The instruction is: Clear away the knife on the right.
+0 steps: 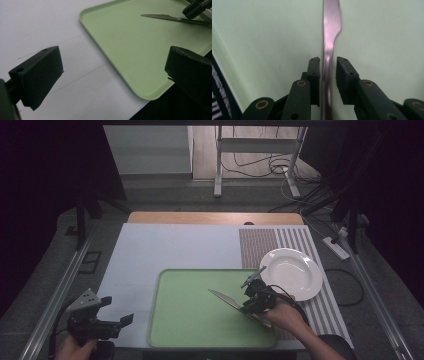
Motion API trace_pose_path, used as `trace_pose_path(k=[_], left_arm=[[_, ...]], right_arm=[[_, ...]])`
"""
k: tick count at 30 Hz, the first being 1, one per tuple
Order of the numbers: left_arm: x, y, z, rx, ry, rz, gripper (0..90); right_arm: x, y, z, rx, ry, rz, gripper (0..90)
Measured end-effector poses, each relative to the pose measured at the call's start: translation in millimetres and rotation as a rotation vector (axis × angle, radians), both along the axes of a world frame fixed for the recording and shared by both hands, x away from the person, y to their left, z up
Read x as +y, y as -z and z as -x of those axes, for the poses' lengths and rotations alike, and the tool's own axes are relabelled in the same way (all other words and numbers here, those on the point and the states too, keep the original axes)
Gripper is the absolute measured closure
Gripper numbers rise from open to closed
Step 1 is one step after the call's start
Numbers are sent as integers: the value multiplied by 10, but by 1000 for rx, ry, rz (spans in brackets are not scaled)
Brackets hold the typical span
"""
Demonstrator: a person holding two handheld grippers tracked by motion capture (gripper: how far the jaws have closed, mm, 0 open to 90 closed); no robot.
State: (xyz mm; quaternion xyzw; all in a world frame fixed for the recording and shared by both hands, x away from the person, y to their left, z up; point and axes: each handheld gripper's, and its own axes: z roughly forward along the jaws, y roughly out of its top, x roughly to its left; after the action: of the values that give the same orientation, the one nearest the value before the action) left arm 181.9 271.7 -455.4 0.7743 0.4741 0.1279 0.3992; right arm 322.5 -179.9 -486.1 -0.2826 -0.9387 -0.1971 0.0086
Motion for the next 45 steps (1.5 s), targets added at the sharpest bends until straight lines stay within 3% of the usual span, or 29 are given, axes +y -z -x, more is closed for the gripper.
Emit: trace_pose_path(k=[3, 7, 10, 12, 15, 22, 27, 32, 39, 45], left_arm=[[-7, -2, 3, 0, 0, -5, 15], [-3, 0, -5, 8, -1, -4, 16], [5, 2, -4, 7, -2, 0, 16], [8, 2, -3, 7, -3, 2, 16], [7, 3, -3, 7, -3, 2, 16], [0, 0, 3, 1, 0, -2, 16], [2, 0, 5, 0, -1, -1, 16], [-2, -2, 6, -3, 2, -5, 16], [-1, -2, 8, -3, -1, -1, 16], [-3, -4, 6, -3, 1, -5, 16]], right_arm=[[130, 9, 2, -33, -78, 22, 900], [385, 21, -30, -71, -150, 15, 900], [548, 92, -105, -72, -192, 16, 900], [608, 151, -151, -68, -186, 38, 900], [612, 172, -239, -80, -174, 31, 900], [415, 148, -386, -100, -91, 74, 900], [245, 128, -432, -83, -50, 91, 900], [92, 118, -403, -57, -17, 90, 900], [-70, 95, -258, -16, -21, 113, 900], [-243, 84, -287, 8, 14, 111, 900]])
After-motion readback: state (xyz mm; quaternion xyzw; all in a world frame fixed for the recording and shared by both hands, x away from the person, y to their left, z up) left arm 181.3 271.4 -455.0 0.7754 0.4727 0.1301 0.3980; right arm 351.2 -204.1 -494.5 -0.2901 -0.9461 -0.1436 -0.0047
